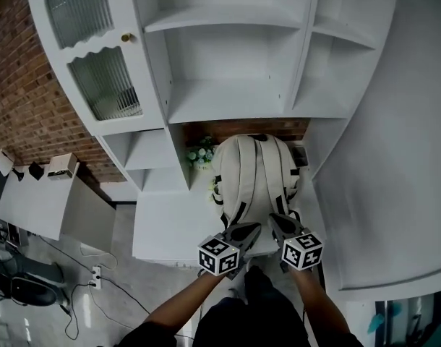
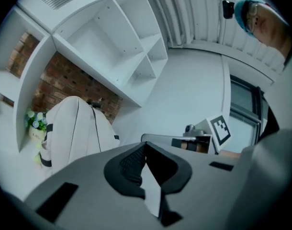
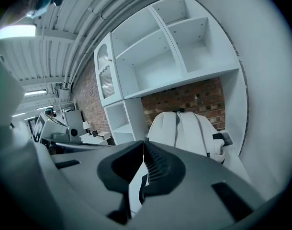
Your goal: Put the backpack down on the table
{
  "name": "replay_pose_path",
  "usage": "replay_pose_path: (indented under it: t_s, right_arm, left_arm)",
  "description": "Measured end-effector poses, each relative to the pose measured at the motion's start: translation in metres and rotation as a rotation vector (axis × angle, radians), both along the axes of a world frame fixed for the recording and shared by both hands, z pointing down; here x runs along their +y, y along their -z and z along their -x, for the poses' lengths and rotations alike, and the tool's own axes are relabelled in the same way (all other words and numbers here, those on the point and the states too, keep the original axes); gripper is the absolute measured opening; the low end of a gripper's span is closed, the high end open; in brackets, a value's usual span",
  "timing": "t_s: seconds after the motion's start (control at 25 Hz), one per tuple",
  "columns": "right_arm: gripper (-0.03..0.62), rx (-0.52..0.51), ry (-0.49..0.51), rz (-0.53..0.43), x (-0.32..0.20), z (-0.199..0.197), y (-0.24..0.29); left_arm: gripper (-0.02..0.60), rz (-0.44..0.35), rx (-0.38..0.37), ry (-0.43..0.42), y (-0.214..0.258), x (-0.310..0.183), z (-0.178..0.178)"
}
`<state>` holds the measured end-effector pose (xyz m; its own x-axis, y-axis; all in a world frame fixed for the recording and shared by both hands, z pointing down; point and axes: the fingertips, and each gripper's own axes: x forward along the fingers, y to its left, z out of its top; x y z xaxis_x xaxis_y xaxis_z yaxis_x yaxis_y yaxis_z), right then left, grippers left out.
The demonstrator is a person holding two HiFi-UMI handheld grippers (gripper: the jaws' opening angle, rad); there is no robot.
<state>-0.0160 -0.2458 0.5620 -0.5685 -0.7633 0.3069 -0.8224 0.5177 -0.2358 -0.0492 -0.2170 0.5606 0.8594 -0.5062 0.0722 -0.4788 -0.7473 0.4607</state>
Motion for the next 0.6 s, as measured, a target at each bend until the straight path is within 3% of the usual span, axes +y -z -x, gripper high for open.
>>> replay_pose_path:
  t_s: [0.12,0.28,0.6]
  right_arm:
    - [0.018,0.011,-0.008,-0.01,0.021,0.009,-0.001]
    - [0.018,0.014,-0.009,-0.031,0.049,0.022,0.005]
    - [0.017,0.059,0.004,-0.112,0.099,0.014,0.009]
  left_arm:
    - [0.017,0.016,0.003,0.098,-0.001,0.008,0.015]
    - [0.017,-0.027,-0.045,0.204,0.004,0.026,0.025]
    - [0.017,-0.097,-0.121,0.318,0.012,0.079,-0.001]
